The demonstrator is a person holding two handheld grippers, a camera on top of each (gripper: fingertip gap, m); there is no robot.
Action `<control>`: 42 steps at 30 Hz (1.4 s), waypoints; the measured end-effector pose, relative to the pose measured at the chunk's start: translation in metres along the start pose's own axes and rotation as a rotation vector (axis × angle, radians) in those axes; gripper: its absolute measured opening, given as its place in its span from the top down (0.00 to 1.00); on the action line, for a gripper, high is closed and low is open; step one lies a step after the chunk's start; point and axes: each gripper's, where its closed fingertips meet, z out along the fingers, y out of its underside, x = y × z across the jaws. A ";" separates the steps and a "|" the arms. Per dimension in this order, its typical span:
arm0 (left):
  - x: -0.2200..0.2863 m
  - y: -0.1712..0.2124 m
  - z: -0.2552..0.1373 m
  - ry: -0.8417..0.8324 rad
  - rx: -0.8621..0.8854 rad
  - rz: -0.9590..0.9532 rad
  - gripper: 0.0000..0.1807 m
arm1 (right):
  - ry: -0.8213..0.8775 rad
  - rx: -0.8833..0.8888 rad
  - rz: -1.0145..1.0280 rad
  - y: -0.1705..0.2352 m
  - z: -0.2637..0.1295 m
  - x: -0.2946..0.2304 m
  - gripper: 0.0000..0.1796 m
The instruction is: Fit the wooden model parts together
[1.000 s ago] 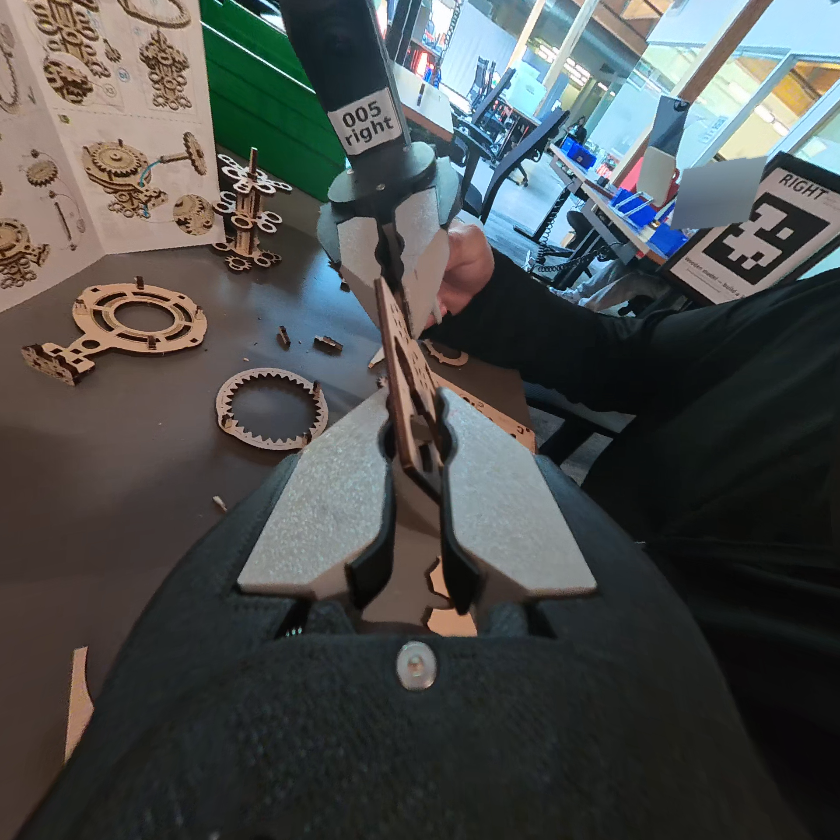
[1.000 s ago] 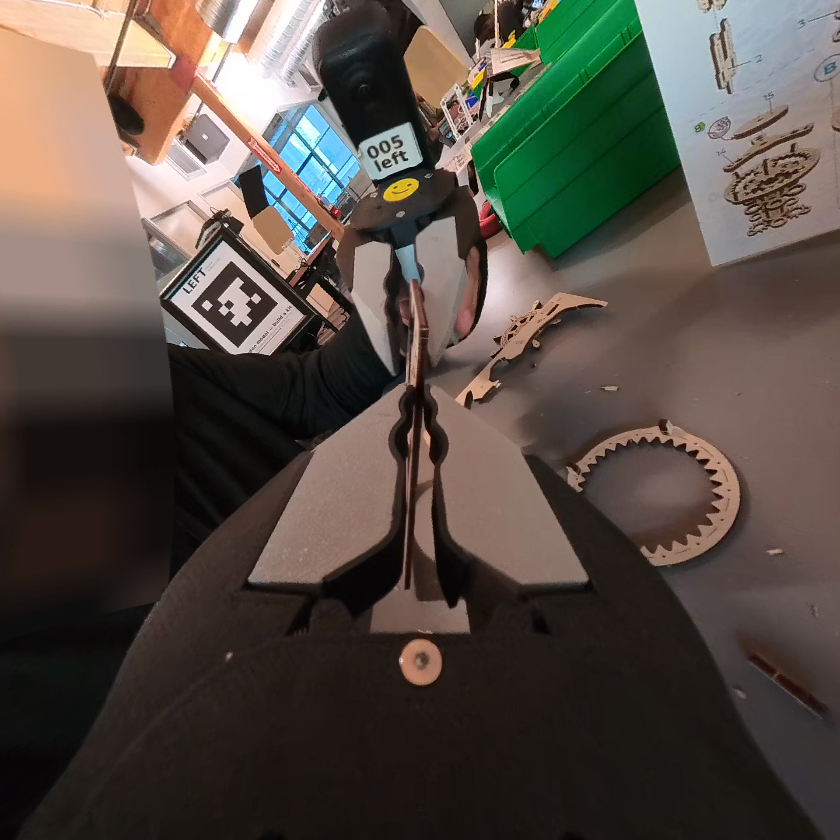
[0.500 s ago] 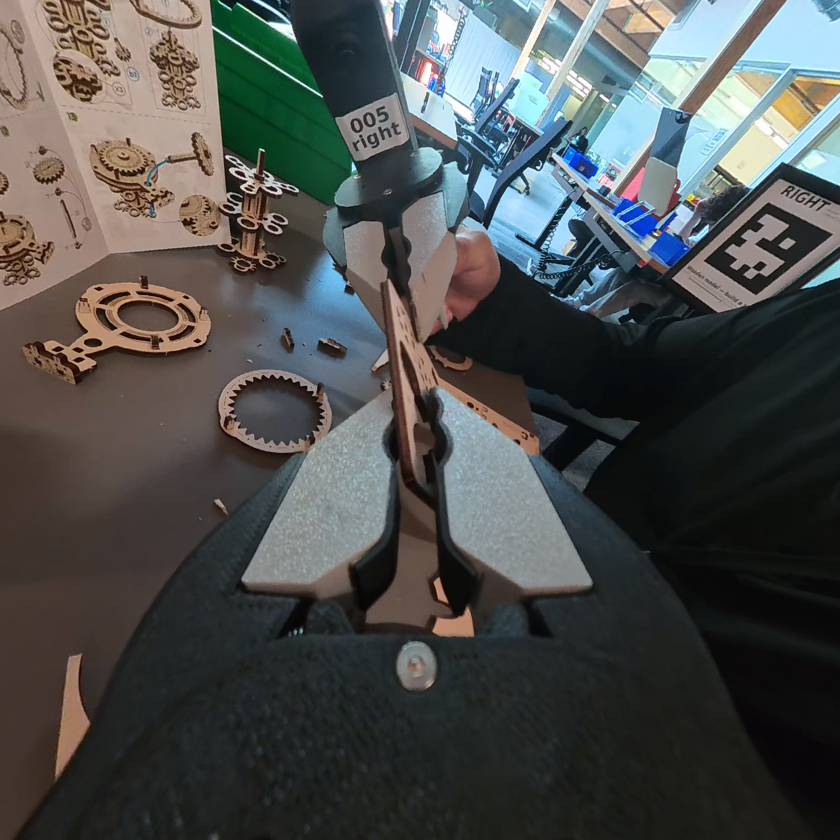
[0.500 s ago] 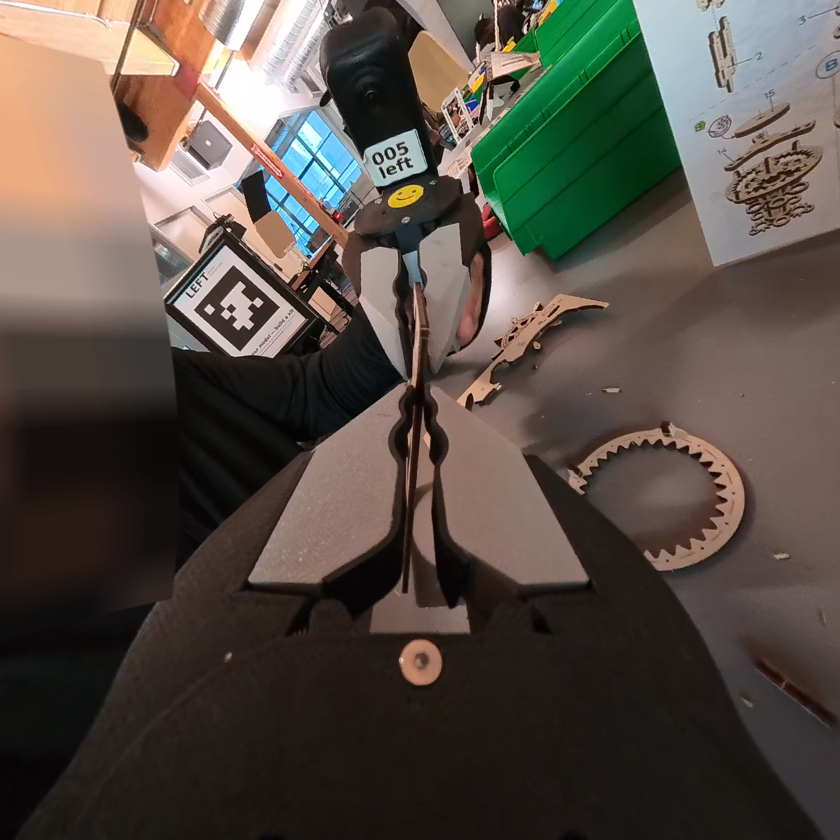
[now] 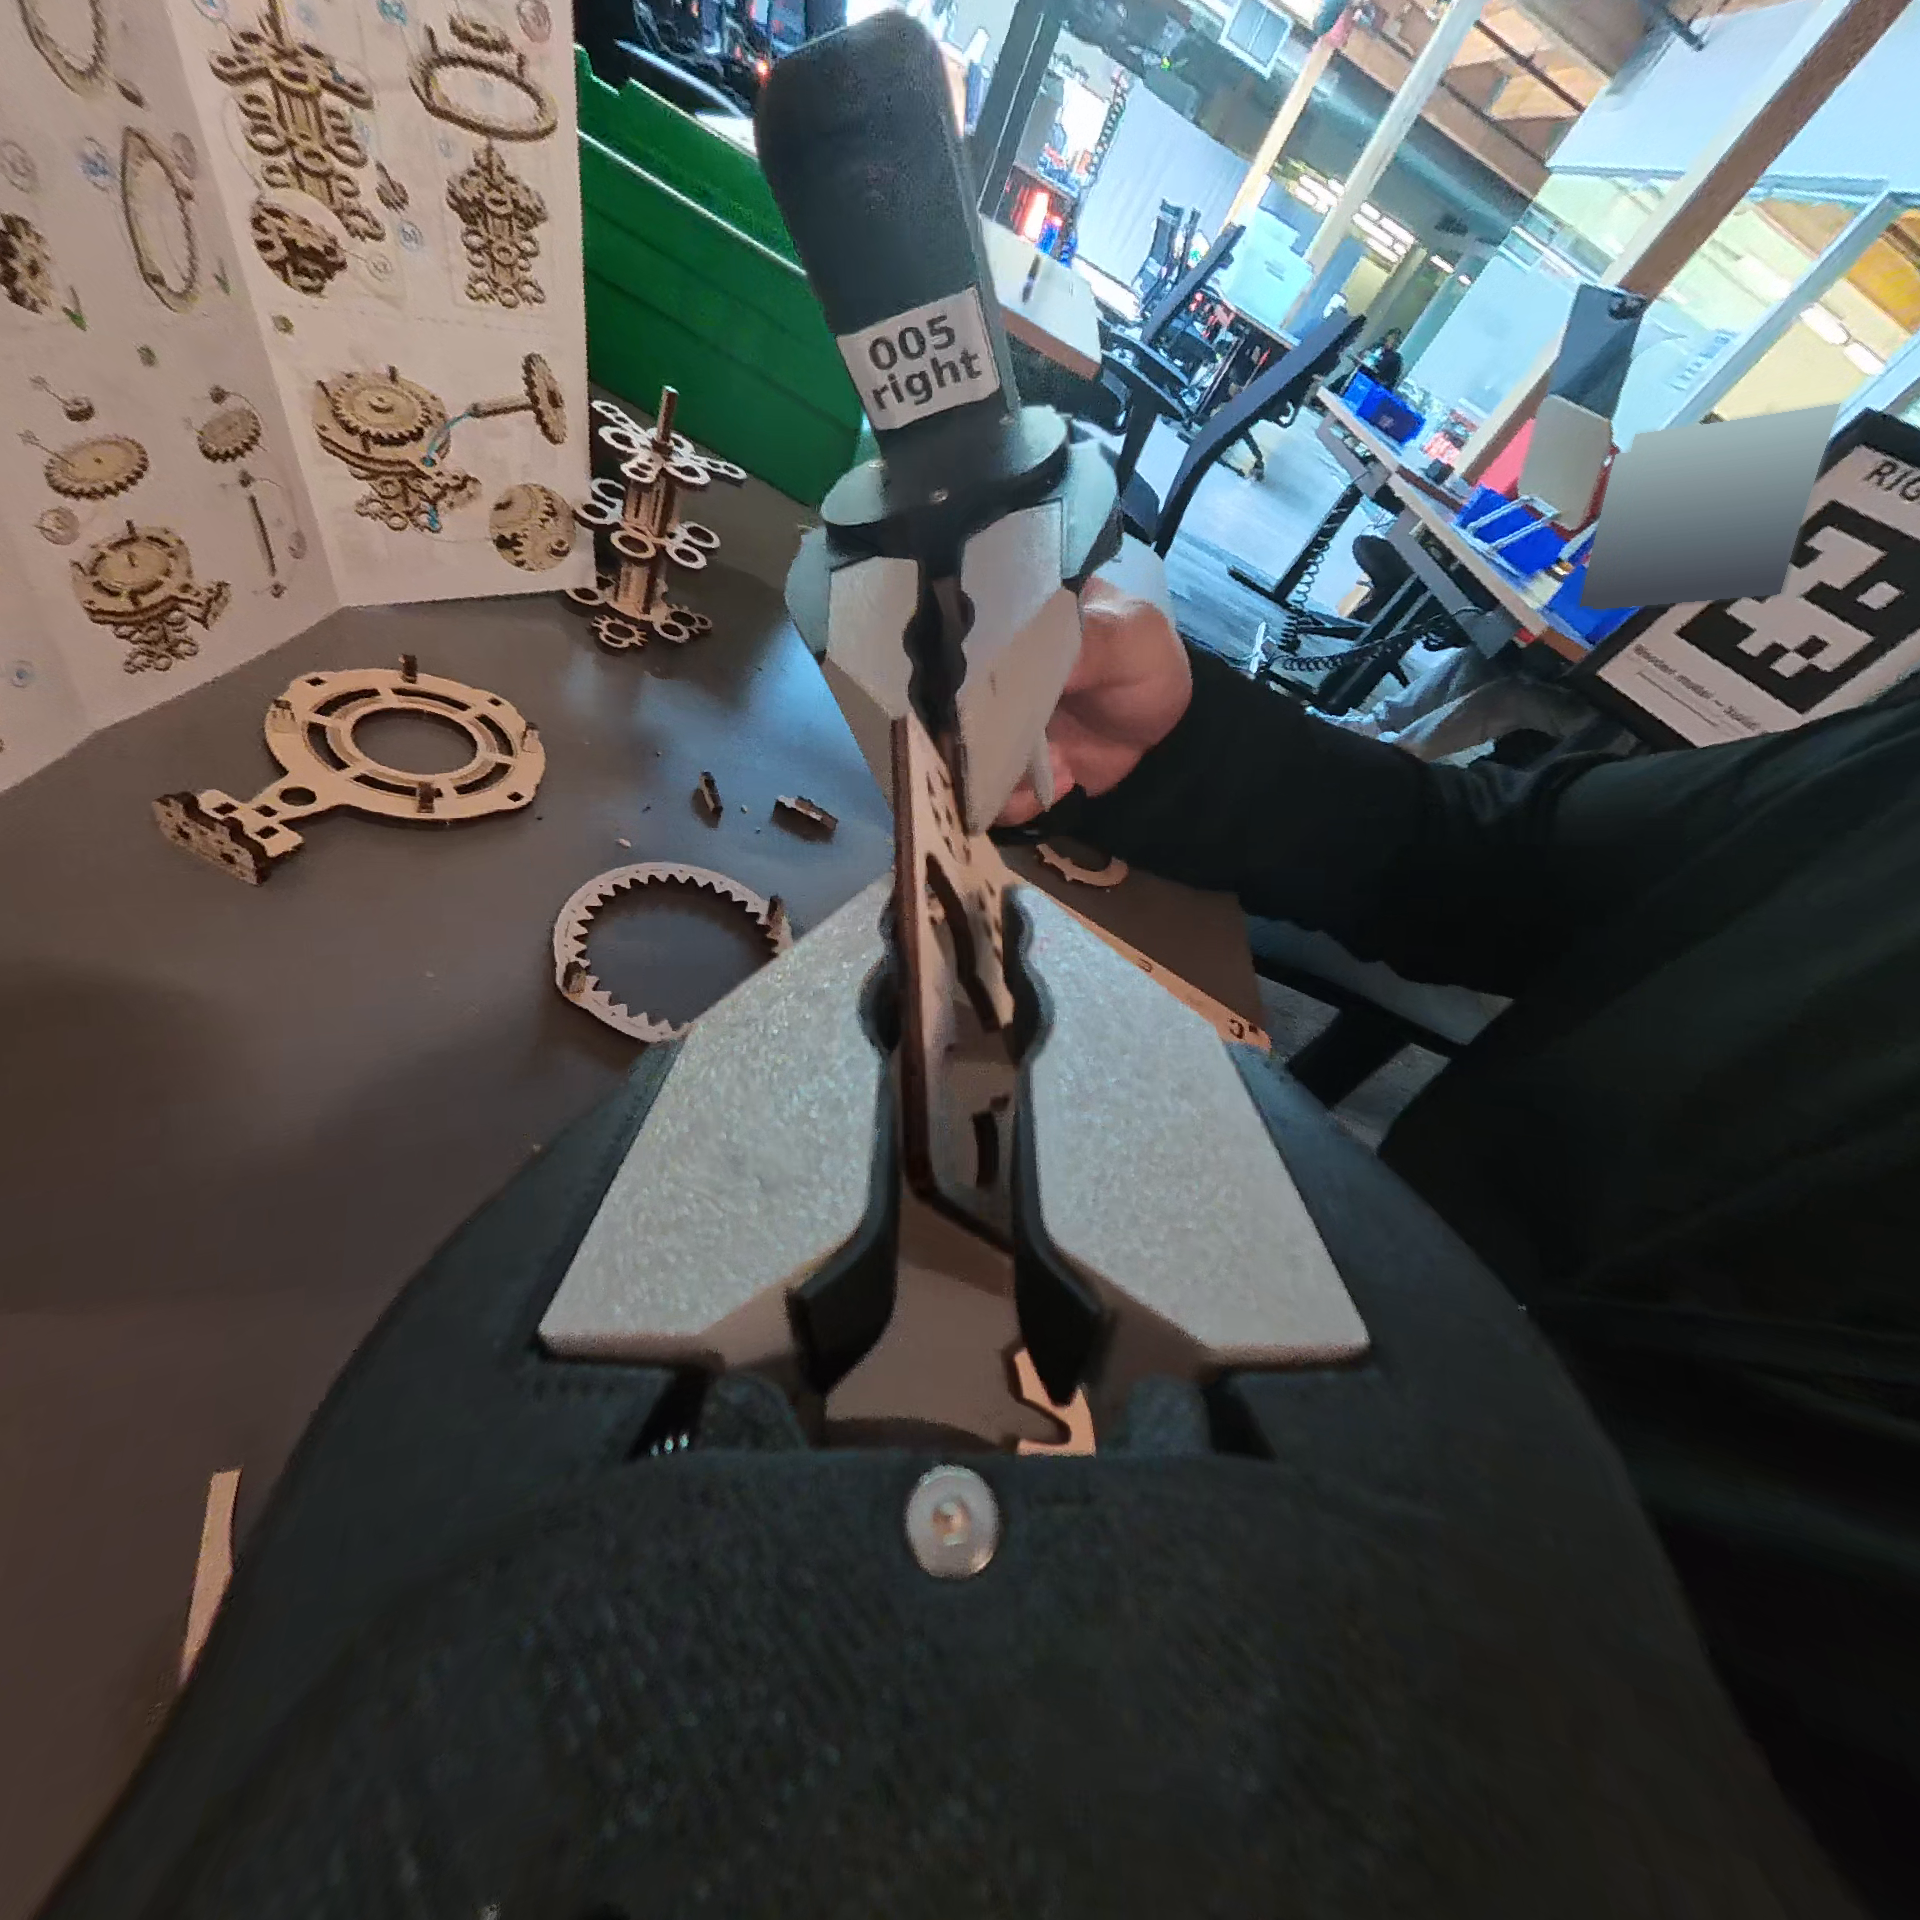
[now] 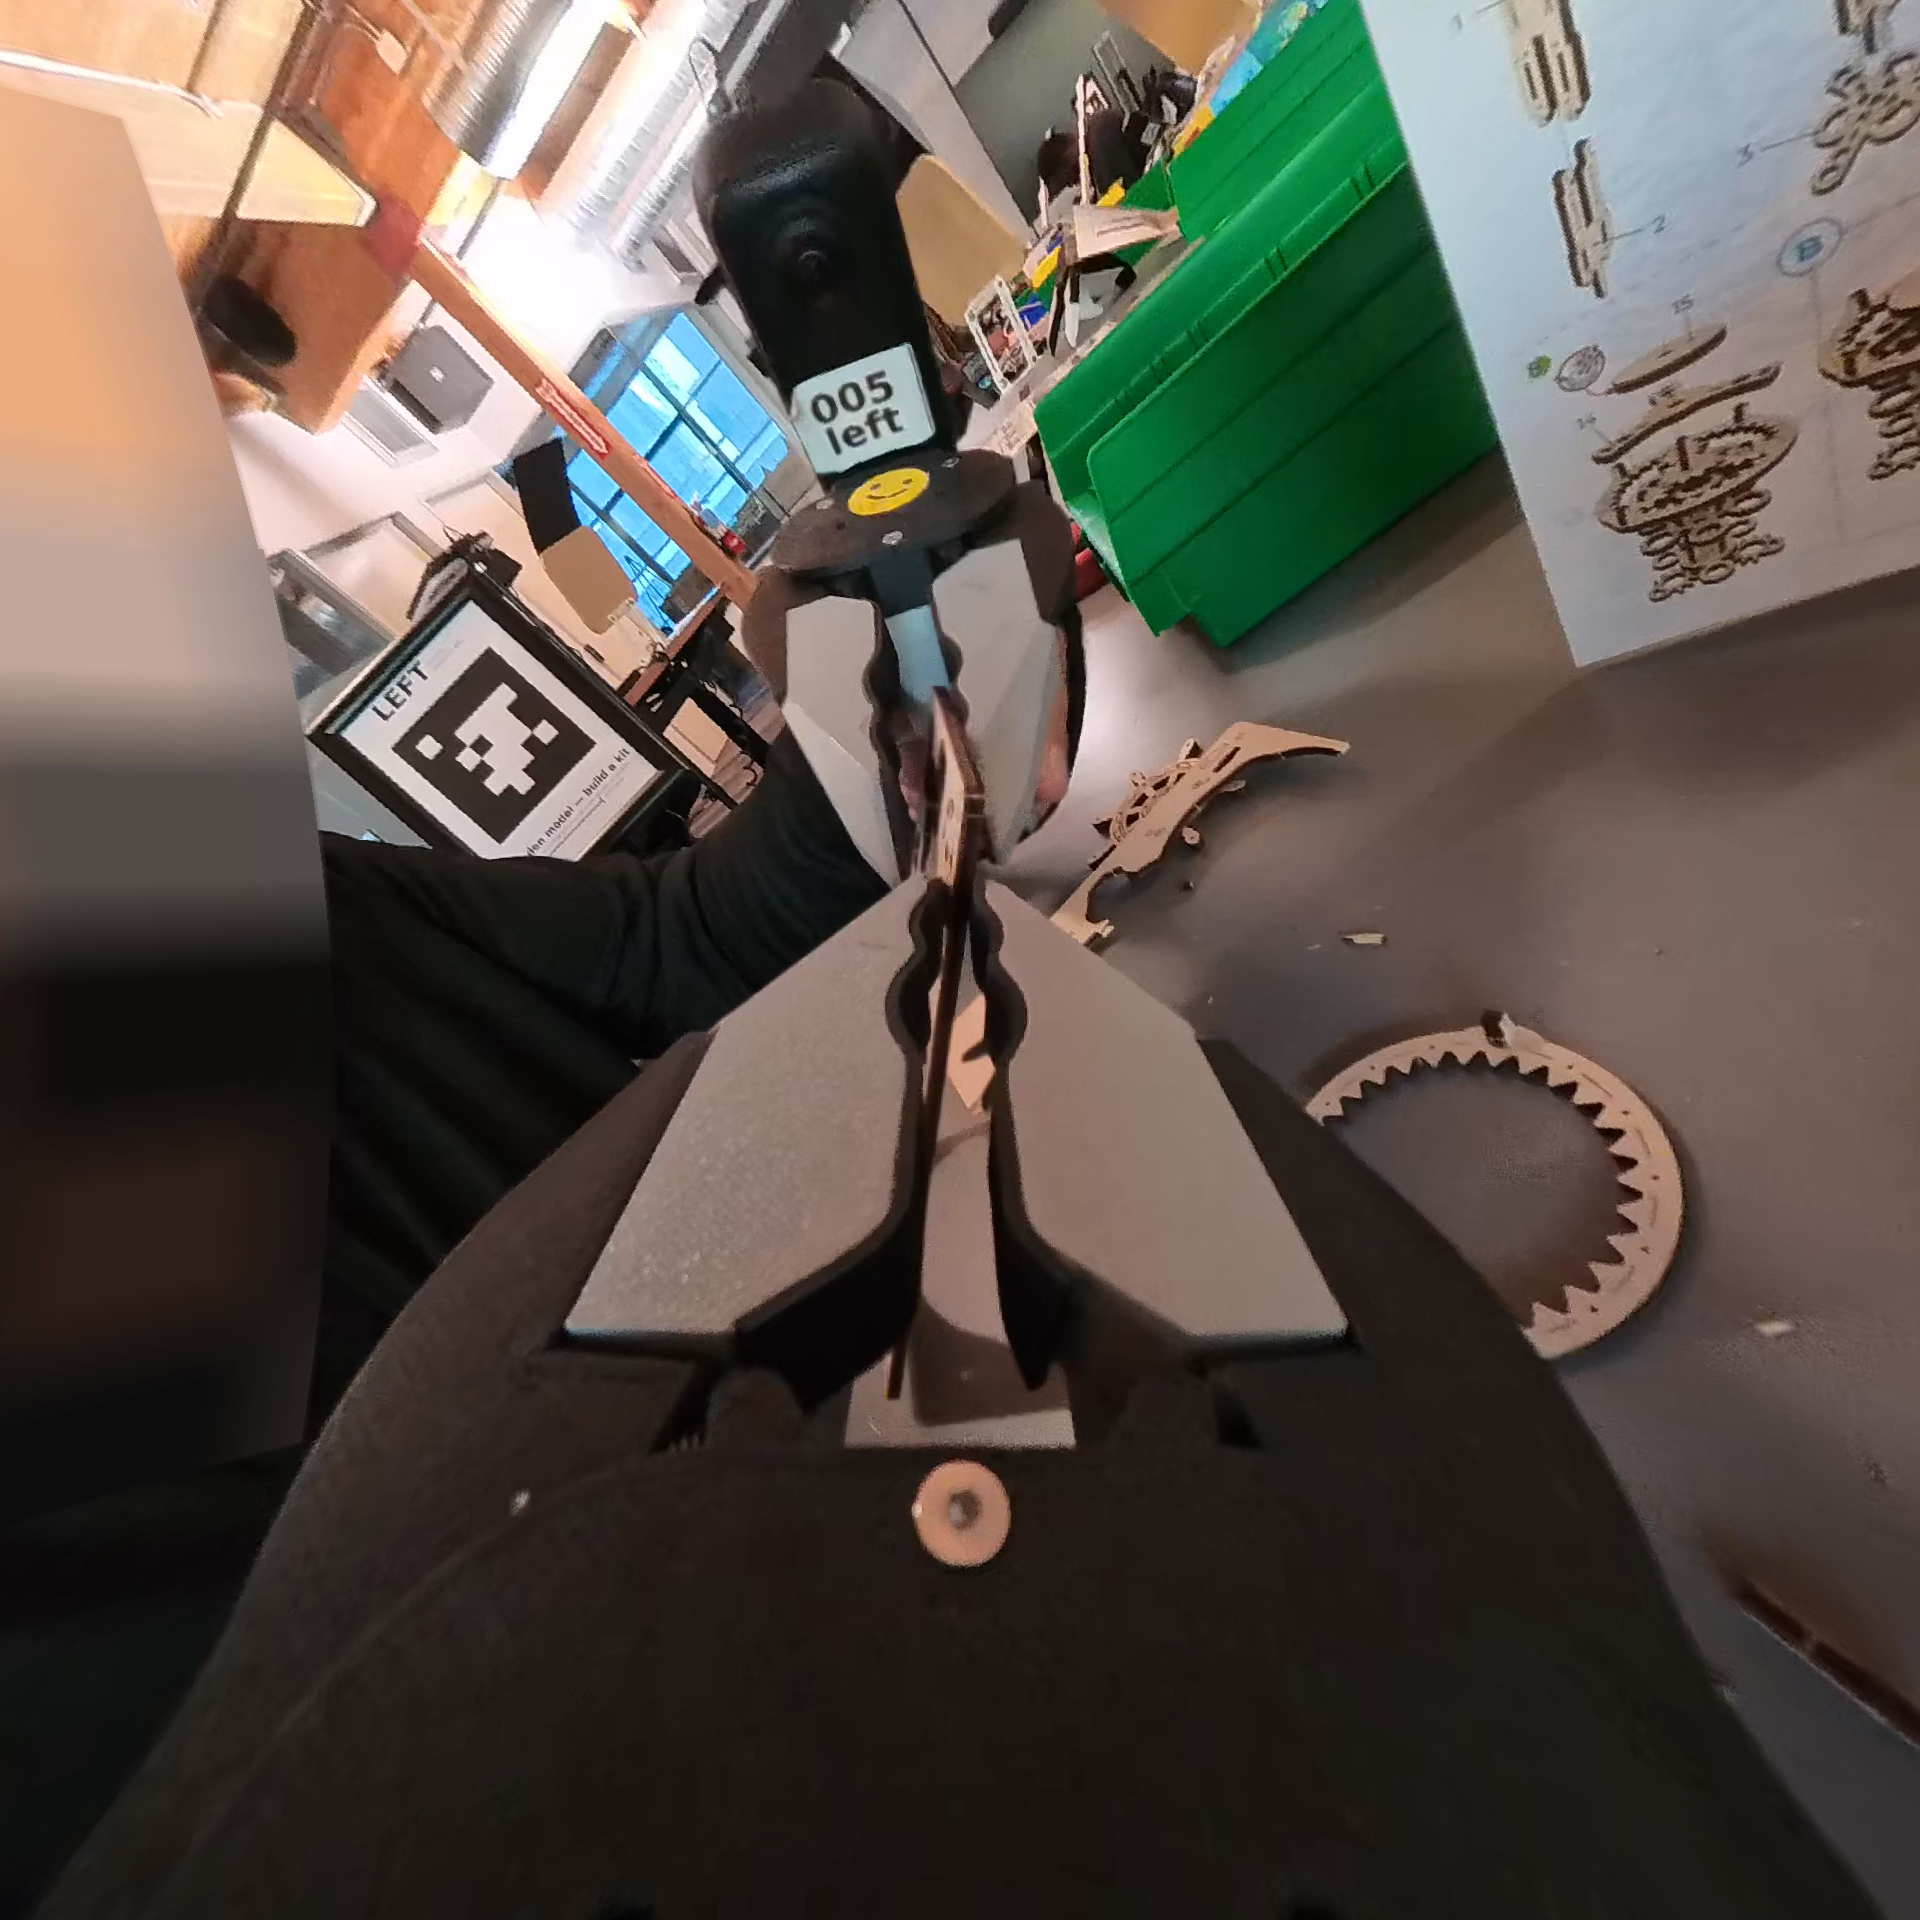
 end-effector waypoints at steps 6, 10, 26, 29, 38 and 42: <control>0.001 -0.001 -0.001 0.025 0.016 -0.028 0.96 | -0.027 0.025 0.001 -0.003 0.002 -0.004 1.00; 0.003 -0.002 0.000 0.034 0.019 -0.037 0.97 | 0.007 0.036 -0.025 -0.006 0.002 -0.002 0.96; -0.002 -0.002 0.005 -0.015 0.018 -0.098 0.99 | 0.174 0.008 -0.064 -0.007 0.002 0.003 0.98; -0.003 -0.002 0.007 -0.009 0.028 -0.121 0.99 | 0.303 -0.063 -0.141 -0.006 0.000 0.007 0.96; -0.006 -0.004 0.004 -0.056 0.034 -0.130 1.00 | 0.417 -0.160 -0.183 -0.007 0.002 0.014 0.97; -0.006 -0.009 0.001 -0.027 0.065 -0.126 1.00 | 0.423 -0.130 -0.244 -0.013 0.004 0.012 0.97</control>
